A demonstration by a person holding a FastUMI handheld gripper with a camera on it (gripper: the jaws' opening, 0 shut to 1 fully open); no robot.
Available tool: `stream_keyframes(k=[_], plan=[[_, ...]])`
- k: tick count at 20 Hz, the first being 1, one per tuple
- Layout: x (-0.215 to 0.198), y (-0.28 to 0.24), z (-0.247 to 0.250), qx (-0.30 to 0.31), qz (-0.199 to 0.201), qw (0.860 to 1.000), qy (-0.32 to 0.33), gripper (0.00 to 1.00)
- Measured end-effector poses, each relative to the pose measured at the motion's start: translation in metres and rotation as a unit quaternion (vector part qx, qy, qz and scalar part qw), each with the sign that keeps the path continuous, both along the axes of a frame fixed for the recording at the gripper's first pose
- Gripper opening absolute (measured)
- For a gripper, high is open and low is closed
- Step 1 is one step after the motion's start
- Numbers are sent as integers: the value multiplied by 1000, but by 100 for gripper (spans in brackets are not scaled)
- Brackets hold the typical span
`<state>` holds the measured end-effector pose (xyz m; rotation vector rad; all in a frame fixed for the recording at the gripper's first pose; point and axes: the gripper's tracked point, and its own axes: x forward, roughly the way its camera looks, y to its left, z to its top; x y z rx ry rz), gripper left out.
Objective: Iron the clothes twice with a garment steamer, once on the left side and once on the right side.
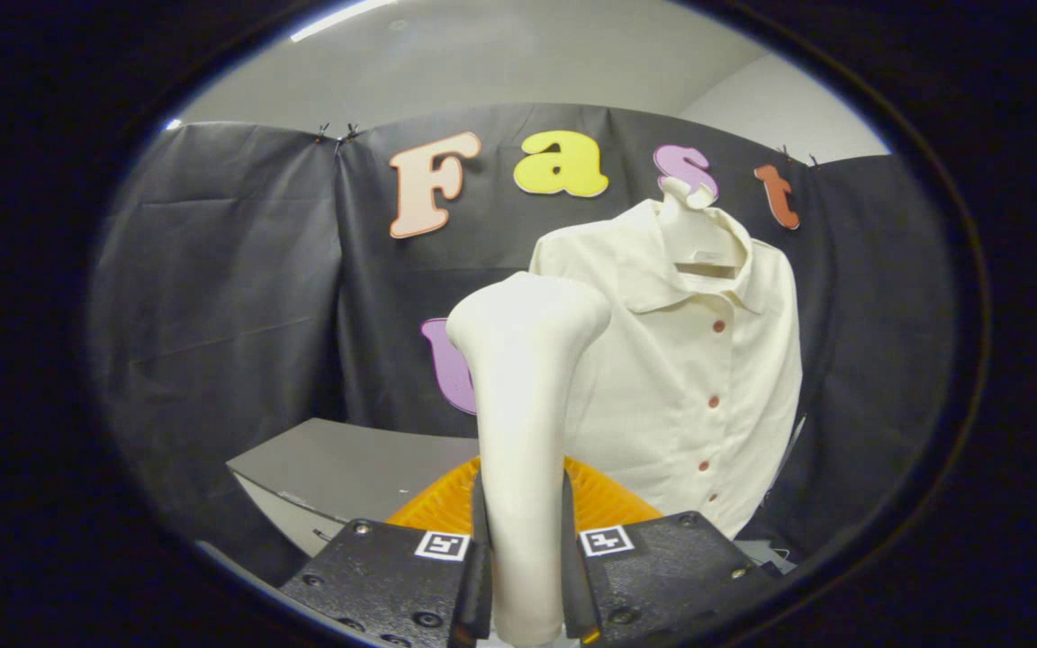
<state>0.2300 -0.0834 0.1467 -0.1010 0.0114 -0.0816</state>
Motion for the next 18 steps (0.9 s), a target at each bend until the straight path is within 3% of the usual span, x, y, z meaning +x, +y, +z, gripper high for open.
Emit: stream_keyframes(k=[9,18], plan=[[50,-87,10,13,-61,998,12,31],[70,-100,-45,41,-41,997,51,31]])
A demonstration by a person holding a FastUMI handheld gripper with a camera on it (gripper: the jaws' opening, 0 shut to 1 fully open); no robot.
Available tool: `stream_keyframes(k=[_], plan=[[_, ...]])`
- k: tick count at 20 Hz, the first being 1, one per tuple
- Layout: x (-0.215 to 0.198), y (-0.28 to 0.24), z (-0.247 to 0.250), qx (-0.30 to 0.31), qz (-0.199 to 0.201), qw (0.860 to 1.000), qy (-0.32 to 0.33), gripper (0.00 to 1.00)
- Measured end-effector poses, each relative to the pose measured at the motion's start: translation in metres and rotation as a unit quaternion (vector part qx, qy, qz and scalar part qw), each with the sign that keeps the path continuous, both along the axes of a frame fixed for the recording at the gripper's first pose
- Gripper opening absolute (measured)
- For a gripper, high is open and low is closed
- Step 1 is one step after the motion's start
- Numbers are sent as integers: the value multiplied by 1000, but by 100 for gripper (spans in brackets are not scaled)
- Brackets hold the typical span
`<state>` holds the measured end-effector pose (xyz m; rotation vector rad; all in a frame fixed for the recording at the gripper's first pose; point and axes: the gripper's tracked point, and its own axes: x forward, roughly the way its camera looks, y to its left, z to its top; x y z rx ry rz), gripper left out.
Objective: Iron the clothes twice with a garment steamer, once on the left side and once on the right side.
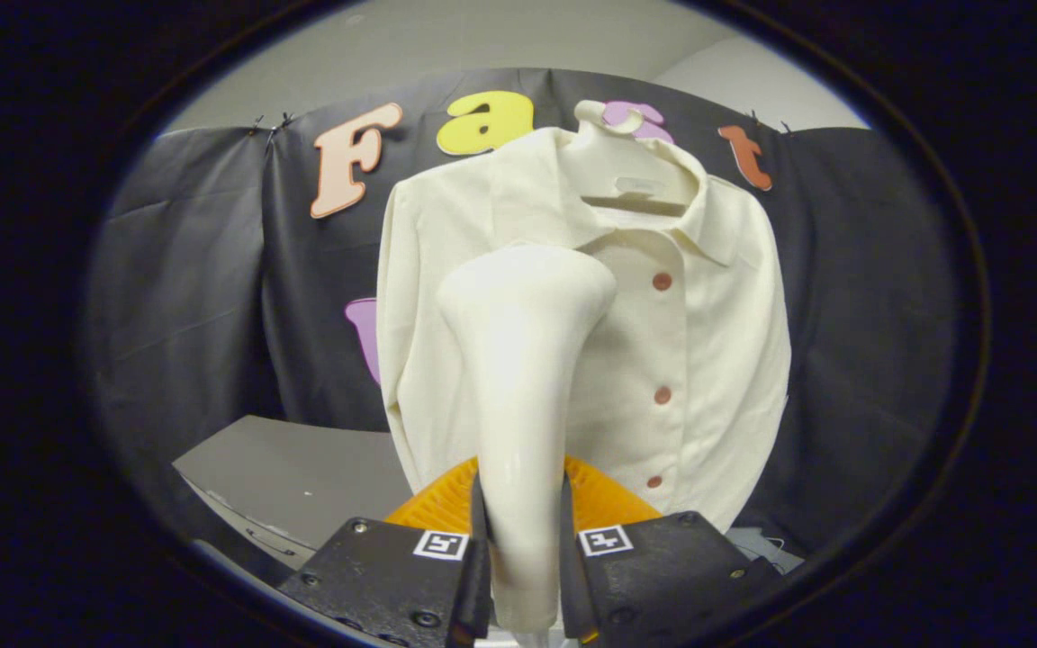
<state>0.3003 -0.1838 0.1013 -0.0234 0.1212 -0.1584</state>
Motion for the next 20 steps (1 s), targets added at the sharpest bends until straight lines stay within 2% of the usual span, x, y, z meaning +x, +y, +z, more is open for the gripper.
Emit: stream_keyframes(k=[10,15,20], plan=[[2,-9,-95,39,30,996,77,31],[-5,-19,-158,55,13,993,104,31],[-22,-25,-225,51,9,986,161,31]])
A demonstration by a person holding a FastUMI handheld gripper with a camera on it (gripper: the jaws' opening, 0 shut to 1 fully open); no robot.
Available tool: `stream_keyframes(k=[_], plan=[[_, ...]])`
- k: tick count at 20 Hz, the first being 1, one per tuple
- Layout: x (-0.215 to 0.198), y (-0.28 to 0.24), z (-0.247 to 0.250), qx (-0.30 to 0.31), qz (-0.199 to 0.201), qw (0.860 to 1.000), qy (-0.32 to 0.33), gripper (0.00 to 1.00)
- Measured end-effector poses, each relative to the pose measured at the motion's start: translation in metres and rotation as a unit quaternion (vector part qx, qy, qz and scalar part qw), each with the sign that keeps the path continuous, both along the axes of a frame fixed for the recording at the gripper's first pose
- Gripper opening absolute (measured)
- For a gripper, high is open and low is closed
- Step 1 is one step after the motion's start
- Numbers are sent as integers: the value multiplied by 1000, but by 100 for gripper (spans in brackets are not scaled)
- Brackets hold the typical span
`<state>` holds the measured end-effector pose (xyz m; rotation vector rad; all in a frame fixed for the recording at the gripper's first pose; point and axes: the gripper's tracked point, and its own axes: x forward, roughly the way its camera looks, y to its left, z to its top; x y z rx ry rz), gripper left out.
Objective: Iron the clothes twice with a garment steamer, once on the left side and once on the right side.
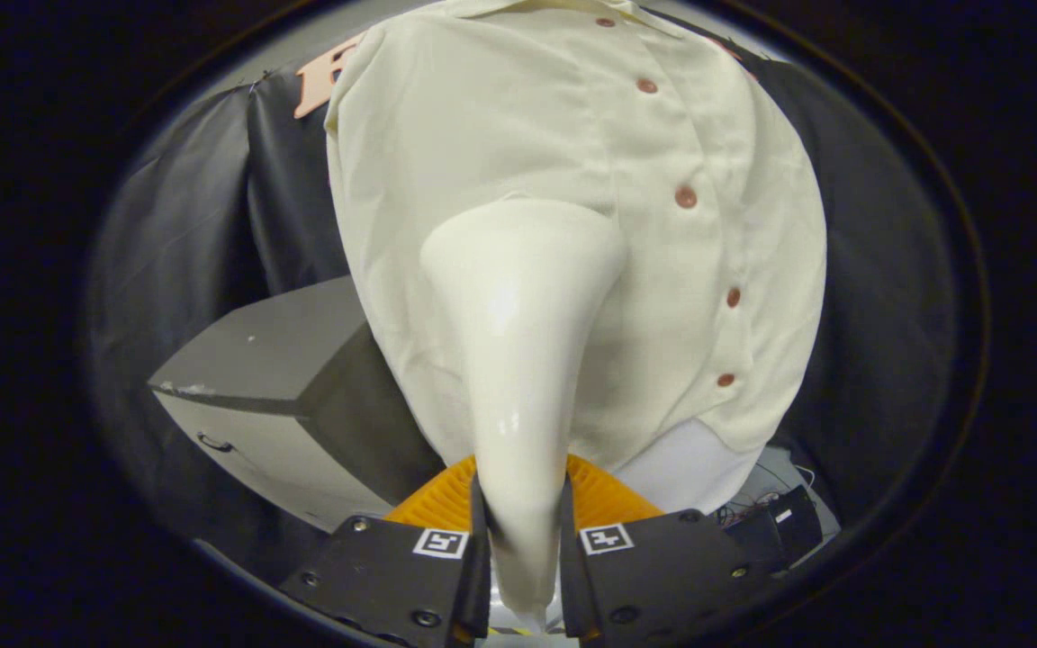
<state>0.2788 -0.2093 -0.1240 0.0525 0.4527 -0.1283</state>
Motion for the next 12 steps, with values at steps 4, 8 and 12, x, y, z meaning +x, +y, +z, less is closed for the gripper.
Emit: stream_keyframes(k=[4,8,12], plan=[[-13,-3,-48,-4,4,999,39,31],[-22,-6,-81,-1,-7,998,61,31],[-33,-1,-112,5,-9,996,86,31]])
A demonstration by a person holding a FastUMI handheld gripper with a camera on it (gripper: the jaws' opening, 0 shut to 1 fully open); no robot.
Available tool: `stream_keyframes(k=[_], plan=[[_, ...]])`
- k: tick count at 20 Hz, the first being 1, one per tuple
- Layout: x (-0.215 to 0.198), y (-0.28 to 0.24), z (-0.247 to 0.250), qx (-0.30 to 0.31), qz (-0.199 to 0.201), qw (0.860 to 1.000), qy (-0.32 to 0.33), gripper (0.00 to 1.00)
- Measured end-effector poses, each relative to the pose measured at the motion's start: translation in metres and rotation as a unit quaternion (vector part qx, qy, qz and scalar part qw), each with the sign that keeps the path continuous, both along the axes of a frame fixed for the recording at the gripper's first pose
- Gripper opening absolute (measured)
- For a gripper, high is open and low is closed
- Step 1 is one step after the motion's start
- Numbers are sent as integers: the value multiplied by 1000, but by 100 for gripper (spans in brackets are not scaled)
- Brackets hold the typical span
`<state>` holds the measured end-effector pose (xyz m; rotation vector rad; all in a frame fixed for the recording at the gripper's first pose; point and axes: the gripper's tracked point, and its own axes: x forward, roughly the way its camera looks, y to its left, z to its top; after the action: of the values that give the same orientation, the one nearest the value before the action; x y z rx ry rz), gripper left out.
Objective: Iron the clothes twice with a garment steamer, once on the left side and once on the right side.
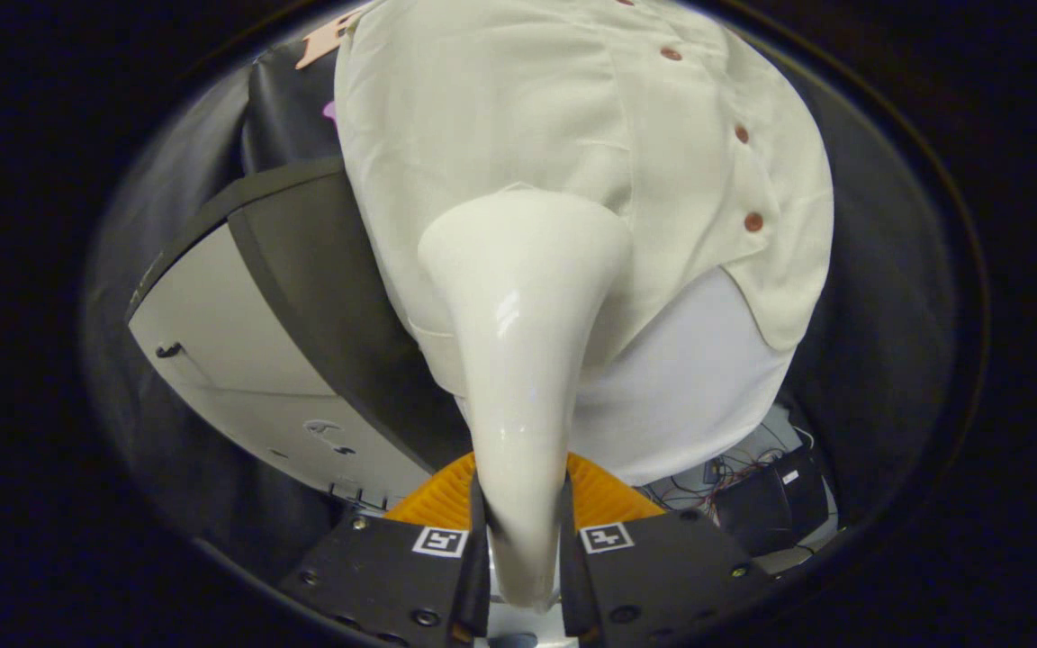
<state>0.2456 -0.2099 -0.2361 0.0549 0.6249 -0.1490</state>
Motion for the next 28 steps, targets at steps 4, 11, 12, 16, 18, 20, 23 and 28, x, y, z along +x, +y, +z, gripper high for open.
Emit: stream_keyframes(k=[4,11,12,16,18,20,23,28], plan=[[-8,3,-24,13,-7,1000,19,31],[-25,4,-51,25,-13,998,53,31],[-27,5,-53,24,-10,998,55,31],[-54,17,-41,38,-7,998,49,32],[-64,22,-28,41,-3,998,42,32],[-76,27,-12,36,8,999,38,32],[-91,36,15,26,33,999,33,31],[-104,32,89,5,55,998,-3,31]])
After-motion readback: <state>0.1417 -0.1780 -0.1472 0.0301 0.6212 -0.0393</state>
